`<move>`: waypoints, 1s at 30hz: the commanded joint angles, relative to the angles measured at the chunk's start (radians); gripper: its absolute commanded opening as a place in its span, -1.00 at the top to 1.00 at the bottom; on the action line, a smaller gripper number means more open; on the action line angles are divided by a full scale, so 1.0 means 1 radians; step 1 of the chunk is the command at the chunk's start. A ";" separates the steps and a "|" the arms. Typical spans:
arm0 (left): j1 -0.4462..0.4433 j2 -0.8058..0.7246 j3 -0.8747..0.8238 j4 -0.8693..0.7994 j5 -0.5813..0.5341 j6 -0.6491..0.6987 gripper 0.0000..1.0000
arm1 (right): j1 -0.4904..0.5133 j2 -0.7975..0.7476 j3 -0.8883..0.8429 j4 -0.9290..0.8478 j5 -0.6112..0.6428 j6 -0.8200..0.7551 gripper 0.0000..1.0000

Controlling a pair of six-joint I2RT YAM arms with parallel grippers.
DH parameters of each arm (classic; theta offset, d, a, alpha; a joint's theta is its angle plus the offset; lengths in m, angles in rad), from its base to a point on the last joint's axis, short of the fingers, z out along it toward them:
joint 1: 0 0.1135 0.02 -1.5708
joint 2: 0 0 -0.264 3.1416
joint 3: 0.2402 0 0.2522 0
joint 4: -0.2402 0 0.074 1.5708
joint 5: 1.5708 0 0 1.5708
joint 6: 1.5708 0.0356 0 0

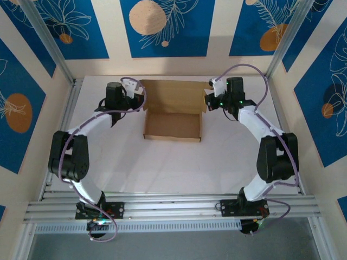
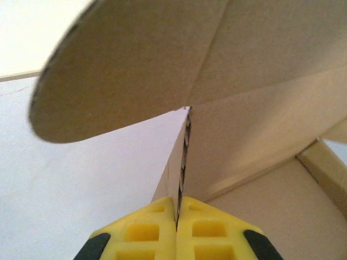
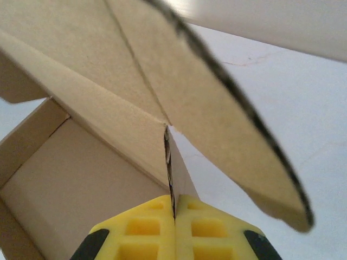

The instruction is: Fold the paper box

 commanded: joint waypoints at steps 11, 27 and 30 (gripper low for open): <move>-0.111 -0.146 -0.163 0.226 -0.193 -0.275 1.00 | 0.198 -0.126 -0.084 0.174 0.418 0.550 1.00; -0.261 -0.160 -0.251 0.404 -0.484 -0.398 1.00 | 0.278 -0.124 -0.192 0.329 0.616 0.726 1.00; -0.272 -0.151 -0.284 0.443 -0.480 -0.371 1.00 | 0.283 -0.144 -0.240 0.370 0.607 0.705 1.00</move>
